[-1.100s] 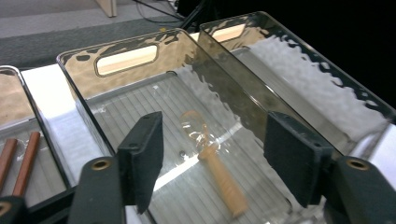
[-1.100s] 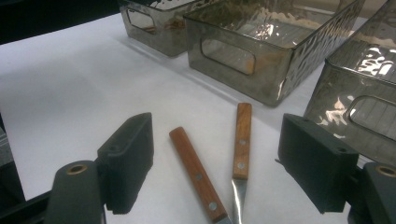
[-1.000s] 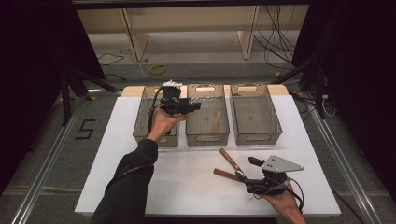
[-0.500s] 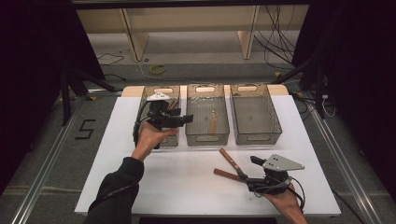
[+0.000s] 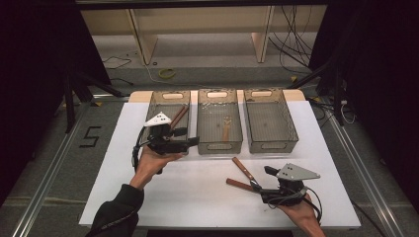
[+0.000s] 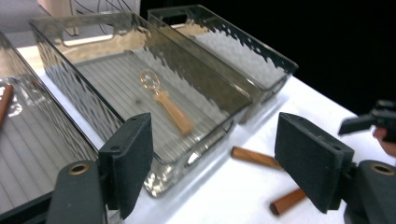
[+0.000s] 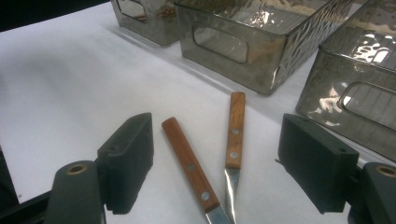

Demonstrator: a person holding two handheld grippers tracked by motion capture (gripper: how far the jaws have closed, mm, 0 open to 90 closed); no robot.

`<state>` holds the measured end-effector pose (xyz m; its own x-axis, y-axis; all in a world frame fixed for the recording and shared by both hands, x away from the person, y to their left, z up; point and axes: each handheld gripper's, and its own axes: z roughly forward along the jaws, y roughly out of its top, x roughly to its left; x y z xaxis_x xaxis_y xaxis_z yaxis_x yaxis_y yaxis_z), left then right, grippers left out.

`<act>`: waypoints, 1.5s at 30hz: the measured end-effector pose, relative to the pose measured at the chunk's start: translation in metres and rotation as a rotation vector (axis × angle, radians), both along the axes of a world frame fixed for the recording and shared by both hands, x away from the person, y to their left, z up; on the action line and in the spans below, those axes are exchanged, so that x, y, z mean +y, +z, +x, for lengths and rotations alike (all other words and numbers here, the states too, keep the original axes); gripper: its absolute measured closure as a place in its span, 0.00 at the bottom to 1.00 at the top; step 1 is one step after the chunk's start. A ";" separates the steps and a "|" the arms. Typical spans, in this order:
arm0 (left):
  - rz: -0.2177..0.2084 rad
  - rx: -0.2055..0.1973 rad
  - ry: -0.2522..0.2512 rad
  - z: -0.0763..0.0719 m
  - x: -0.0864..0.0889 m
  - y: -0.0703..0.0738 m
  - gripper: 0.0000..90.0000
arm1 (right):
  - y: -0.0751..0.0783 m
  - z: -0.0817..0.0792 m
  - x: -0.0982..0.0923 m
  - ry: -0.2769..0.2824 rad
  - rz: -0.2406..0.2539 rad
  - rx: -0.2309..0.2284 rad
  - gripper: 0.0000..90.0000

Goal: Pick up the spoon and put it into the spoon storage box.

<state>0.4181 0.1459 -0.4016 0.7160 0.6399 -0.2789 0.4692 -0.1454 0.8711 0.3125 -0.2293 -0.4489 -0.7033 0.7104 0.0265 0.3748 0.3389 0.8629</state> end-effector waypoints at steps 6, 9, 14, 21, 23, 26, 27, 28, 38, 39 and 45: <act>0.013 -0.019 -0.014 -0.011 0.007 -0.012 0.28 | 0.000 0.000 0.001 0.009 -0.007 0.005 0.31; -0.005 -0.024 -0.009 -0.017 0.011 -0.018 0.26 | -0.001 0.000 0.001 0.008 -0.010 0.009 0.31; 0.002 -0.037 -0.030 -0.029 0.014 -0.030 0.25 | -0.001 0.001 0.002 0.015 -0.016 0.018 0.31; 0.002 -0.030 -0.029 -0.043 0.020 -0.042 0.24 | -0.002 0.001 0.004 0.031 -0.032 0.029 0.31; 0.005 -0.035 -0.024 -0.046 0.023 -0.044 0.24 | -0.001 0.001 0.005 0.038 -0.039 0.026 0.31; -0.008 -0.035 -0.013 -0.050 0.025 -0.045 0.24 | 0.002 0.005 0.006 0.067 -0.068 0.028 0.31; -0.010 -0.039 -0.008 -0.051 0.026 -0.045 0.24 | 0.003 0.006 0.007 0.077 -0.078 0.029 0.31; -0.012 -0.040 -0.005 -0.052 0.026 -0.046 0.24 | 0.004 0.007 0.007 0.083 -0.083 0.031 0.31; 0.006 -0.056 -0.008 -0.059 0.031 -0.050 0.24 | 0.012 0.021 0.014 0.150 -0.171 0.068 0.33; 0.014 -0.059 -0.009 -0.060 0.031 -0.051 0.24 | 0.012 0.023 0.015 0.160 -0.183 0.077 0.33; 0.043 -0.063 -0.006 -0.065 0.032 -0.054 0.24 | 0.015 0.027 0.028 0.206 -0.282 0.112 0.33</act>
